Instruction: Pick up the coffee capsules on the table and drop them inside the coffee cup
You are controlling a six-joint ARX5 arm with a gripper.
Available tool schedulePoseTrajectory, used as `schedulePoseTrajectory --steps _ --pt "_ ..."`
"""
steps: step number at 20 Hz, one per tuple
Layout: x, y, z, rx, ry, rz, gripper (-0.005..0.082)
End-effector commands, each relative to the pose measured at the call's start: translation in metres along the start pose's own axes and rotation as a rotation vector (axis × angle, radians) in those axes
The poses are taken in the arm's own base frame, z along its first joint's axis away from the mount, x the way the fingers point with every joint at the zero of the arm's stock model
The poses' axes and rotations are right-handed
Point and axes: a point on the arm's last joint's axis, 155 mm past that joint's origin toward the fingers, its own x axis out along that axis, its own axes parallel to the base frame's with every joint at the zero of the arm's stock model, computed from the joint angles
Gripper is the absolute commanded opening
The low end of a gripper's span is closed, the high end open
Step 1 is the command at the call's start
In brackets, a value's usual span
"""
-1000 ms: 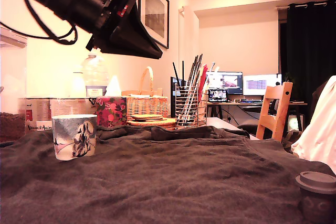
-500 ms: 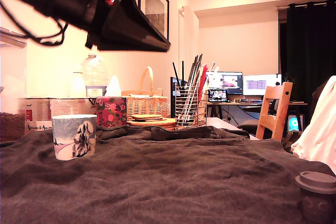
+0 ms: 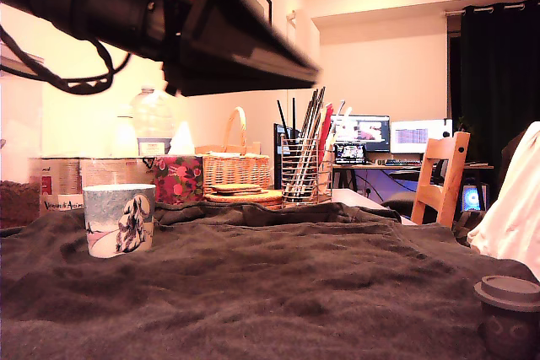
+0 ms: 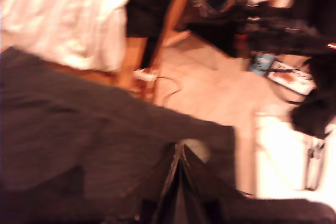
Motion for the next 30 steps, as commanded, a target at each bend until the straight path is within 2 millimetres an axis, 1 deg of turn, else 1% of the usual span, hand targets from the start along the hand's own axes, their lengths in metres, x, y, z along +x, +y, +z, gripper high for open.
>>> schedulePoseTrajectory --steps 1,4,7,13,20,21,22,23,24,27,28,30 --pt "0.0 -0.006 -0.015 -0.005 0.012 -0.014 -0.0024" --pt "0.002 -0.017 -0.026 0.018 0.0 -0.04 -0.0024" --pt "0.002 -0.022 -0.036 0.036 -0.014 -0.04 -0.0024" --pt "-0.004 -0.03 -0.052 0.079 -0.066 -0.053 -0.0024" --pt "-0.004 -0.03 -0.055 0.101 -0.062 -0.051 -0.0022" --pt "-0.004 -0.03 -0.055 0.1 -0.062 -0.05 -0.0002" --pt "-0.004 -0.03 -0.055 0.117 -0.062 -0.048 0.0038" --pt "-0.004 -0.029 -0.055 0.121 -0.061 -0.048 0.0096" --pt "-0.003 -0.028 -0.055 0.133 -0.062 -0.041 0.0161" --pt "-0.004 -0.024 -0.052 0.141 -0.073 -0.019 0.0405" --pt "-0.004 -0.025 -0.051 0.168 -0.076 -0.018 0.0451" --pt "-0.003 -0.026 -0.049 0.194 -0.084 -0.022 0.0468"
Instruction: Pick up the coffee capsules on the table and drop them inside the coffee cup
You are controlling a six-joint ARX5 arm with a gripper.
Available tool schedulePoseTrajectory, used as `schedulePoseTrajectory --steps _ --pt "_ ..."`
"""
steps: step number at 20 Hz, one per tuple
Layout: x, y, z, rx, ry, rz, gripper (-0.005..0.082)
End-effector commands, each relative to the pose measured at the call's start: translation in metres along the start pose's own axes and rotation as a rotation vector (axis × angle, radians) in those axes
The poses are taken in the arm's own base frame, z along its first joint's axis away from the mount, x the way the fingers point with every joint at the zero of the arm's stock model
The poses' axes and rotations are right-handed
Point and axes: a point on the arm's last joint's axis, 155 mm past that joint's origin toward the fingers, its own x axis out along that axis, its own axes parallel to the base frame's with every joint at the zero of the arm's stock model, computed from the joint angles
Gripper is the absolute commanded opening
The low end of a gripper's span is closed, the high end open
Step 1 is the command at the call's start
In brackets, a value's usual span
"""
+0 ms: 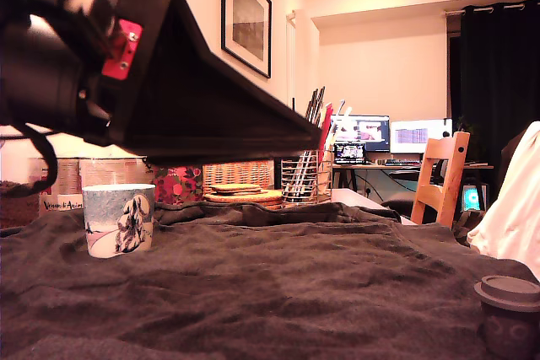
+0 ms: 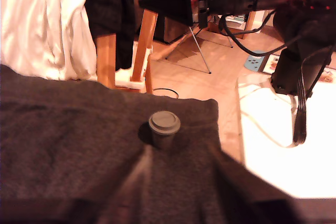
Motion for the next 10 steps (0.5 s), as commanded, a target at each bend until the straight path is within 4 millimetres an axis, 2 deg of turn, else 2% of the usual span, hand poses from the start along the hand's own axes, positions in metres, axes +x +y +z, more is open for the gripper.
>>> schedulePoseTrajectory --steps 1,10 --pt "0.0 -0.005 0.003 0.034 -0.015 -0.012 0.0468" --pt "0.011 -0.005 -0.009 0.043 0.027 0.003 0.0499"
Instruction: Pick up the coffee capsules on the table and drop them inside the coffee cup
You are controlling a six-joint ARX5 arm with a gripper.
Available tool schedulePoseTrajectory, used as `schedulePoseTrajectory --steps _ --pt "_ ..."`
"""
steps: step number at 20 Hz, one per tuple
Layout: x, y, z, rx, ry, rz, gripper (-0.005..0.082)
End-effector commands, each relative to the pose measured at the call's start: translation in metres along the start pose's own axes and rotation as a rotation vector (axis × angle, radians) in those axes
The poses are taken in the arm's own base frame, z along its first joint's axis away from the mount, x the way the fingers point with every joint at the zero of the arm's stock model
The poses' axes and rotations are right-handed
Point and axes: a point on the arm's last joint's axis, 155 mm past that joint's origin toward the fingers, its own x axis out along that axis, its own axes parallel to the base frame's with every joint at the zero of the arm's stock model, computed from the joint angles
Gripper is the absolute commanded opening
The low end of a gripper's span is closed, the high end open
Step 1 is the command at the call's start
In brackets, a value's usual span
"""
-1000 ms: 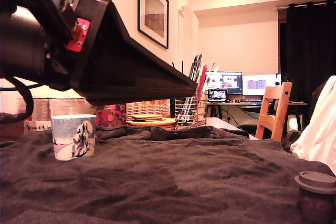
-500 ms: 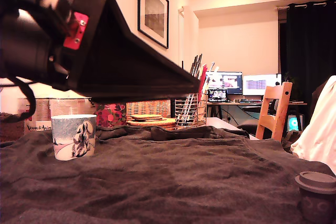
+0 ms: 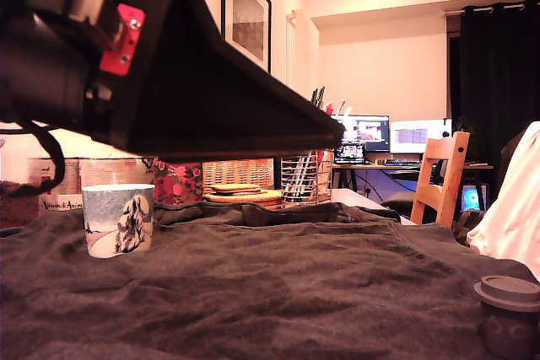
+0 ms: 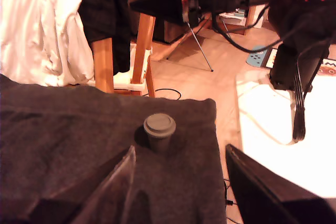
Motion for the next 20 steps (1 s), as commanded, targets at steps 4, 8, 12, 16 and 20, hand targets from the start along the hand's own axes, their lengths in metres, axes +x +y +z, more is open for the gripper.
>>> schedulePoseTrajectory --steps 4,8,12,16,20 --pt "0.016 0.001 -0.011 -0.008 0.043 -0.018 0.0499" --pt "0.03 0.0 -0.016 -0.015 0.071 -0.036 0.0499" --pt "0.046 0.001 -0.024 -0.025 0.104 -0.052 0.0499" --pt "0.061 0.002 -0.03 -0.032 0.127 -0.063 0.0499" --pt "0.074 0.001 -0.027 -0.027 0.128 -0.077 0.0499"
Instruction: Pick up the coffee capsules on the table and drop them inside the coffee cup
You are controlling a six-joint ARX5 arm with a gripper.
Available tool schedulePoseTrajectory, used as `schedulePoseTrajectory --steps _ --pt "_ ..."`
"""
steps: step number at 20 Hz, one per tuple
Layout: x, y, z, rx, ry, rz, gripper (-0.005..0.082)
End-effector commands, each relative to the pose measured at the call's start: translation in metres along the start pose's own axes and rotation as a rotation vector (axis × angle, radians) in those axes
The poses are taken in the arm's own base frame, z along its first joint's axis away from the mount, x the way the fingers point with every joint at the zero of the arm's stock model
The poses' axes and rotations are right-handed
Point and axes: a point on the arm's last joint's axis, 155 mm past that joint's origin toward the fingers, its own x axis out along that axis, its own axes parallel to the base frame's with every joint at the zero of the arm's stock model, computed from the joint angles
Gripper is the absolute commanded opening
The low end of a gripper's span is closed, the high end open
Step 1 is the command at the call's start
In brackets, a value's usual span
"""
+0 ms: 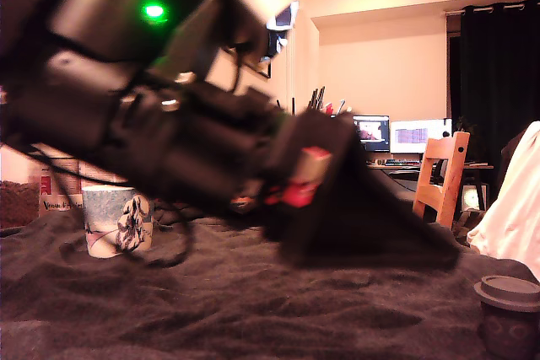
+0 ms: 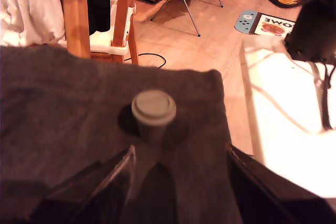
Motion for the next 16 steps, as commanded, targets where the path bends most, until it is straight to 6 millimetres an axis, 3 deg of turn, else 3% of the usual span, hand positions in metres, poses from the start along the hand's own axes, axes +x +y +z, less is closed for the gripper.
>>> schedulePoseTrajectory --steps 1,16 --pt "0.008 -0.002 0.001 0.012 0.001 -0.014 0.0499" --pt "0.042 0.002 0.009 -0.006 0.069 -0.033 0.0498"
